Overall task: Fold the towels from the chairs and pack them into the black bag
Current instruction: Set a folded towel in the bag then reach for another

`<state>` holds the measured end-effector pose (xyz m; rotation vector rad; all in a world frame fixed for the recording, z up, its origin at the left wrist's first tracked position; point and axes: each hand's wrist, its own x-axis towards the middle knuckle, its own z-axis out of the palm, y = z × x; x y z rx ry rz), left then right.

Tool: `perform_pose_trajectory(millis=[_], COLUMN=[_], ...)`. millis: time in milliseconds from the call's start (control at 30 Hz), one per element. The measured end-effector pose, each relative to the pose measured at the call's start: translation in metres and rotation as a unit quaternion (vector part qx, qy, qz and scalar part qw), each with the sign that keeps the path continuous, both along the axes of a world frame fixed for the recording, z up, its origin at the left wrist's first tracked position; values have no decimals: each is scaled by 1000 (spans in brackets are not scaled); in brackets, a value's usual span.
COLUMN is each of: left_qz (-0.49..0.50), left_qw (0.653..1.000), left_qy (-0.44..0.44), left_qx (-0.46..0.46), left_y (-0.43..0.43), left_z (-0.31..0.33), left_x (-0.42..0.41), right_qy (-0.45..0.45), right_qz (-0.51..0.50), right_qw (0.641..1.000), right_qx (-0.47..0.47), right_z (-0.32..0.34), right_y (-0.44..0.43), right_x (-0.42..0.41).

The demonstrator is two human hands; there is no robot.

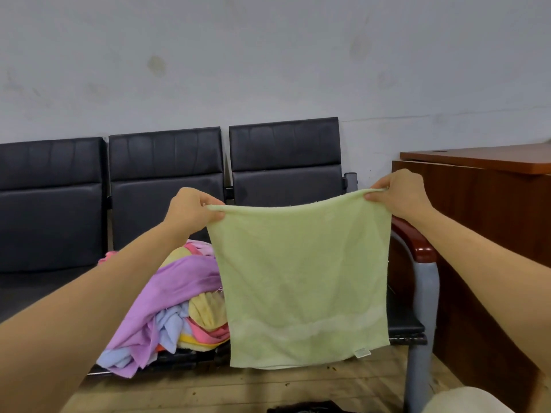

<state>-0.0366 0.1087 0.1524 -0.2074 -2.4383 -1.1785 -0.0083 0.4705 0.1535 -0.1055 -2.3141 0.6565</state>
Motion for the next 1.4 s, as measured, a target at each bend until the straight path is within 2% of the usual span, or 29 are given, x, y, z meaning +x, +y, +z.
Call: perform_pose_trajectory(millis=[67, 133, 400, 467, 567, 633, 700, 767, 867, 1000, 1133, 1200, 1400], left_qz=[27, 47, 130, 109, 47, 38, 45, 51, 3, -66, -137, -140, -136], left_qw=[994, 985, 966, 980, 999, 997, 995, 997, 997, 989, 974, 971, 972], left_qy=[40, 63, 79, 57, 3, -17, -26, -42, -76, -101, -74, -79, -86], left_qx=[-98, -155, -208, -157, -26, 58, 89, 45, 4, -81, -165, -177, -169], left_y=[5, 11, 25, 30, 37, 44, 50, 55, 60, 60, 53, 54, 62], left_z=[-6, -11, -32, -41, -61, -83, -116, -158, -223, -278, -300, -302, -299], left_x=[-15, -32, -88, -103, -120, -125, -123, -112, -88, -61, -64, -75, -102], right_qy=[5, 12, -27, -20, -2, -2, -31, -91, -183, -297, -318, -318, -294], right_qz=[-14, -23, -43, -32, -23, -26, -30, -17, 24, 37, 48, 55, 54], right_qw=[1000, 1000, 998, 999, 999, 999, 998, 995, 981, 943, 923, 924, 948], right_qx=[4, 3, 37, 15, -23, -46, -47, -48, -66, 147, 212, 205, 106], right_z=[-5, -12, -31, -42, -67, -91, -122, -158, -206, -242, -258, -267, -289], right_y=[4, 8, 20, 22, 23, 19, 12, 6, -1, -8, -14, -12, -5], right_x=[-14, -28, -73, -87, -107, -113, -109, -99, -83, -62, -61, -70, -98])
